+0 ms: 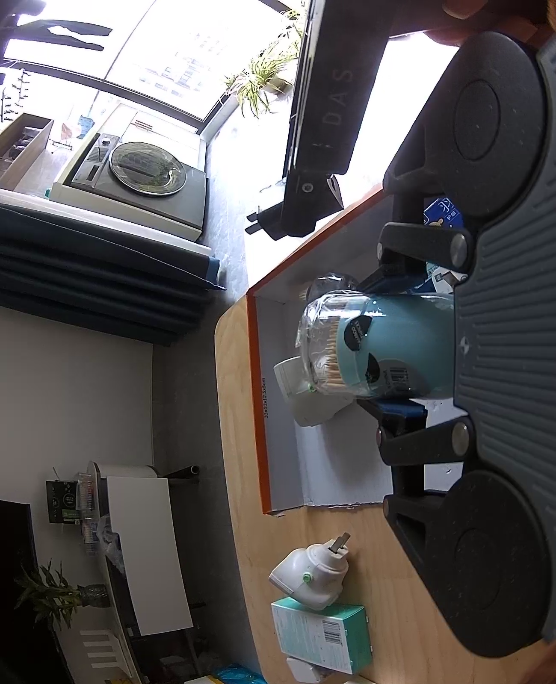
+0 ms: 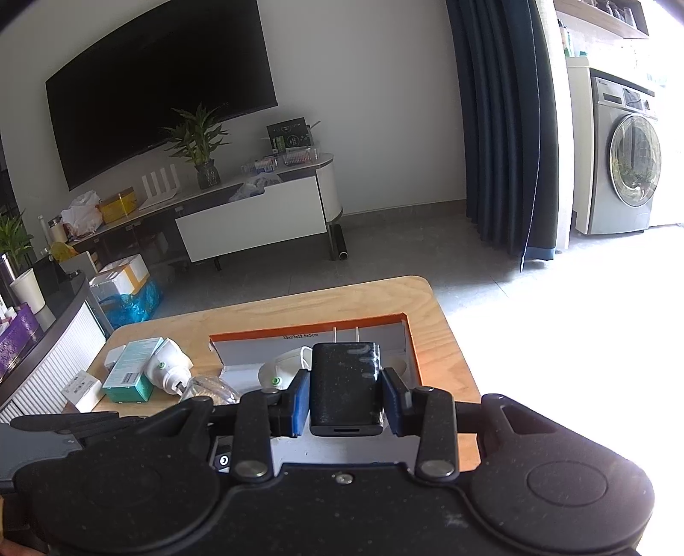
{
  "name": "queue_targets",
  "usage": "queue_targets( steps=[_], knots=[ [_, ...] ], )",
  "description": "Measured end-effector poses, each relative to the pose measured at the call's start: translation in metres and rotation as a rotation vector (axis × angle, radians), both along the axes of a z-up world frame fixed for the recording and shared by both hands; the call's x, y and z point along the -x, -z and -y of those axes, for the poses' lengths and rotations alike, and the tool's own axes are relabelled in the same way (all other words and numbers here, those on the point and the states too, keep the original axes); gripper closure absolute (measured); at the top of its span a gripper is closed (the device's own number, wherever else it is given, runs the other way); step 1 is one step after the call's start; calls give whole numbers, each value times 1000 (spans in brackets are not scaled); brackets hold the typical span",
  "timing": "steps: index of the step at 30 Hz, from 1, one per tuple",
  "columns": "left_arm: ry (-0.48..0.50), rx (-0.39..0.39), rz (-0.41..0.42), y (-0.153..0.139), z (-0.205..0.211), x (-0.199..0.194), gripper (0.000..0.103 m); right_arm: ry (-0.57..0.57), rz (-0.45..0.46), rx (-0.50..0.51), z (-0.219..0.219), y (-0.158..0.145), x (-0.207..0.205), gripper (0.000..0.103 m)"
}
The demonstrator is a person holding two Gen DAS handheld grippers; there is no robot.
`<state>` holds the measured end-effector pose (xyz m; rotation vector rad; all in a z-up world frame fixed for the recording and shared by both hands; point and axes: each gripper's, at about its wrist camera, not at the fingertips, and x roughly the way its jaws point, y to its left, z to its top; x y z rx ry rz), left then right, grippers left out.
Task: Organize rigid objects
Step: 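Carry jar in left tool while right tool carries black charger over the box, then lower jar into box and open left tool while right tool releases black charger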
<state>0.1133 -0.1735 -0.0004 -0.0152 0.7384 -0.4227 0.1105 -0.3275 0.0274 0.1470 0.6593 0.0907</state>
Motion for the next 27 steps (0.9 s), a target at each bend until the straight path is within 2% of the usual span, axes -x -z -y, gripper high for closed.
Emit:
queue_targets(
  steps=[23,25,26,27],
  knots=[
    [-7,4,-42,13,1,-12,56,-34,-91,28,-9,28,-62,59],
    [-8,3,-46,14,2,-12,56,-40,-73,22,-9,29,-70,58],
    [-6,2,-48,15,2,-12,56,-36,-59,15,-8,28,-71,49],
    [-3,3,-49,15,3,-12,56,-25,-49,8,-6,27,-73,47]
  ],
)
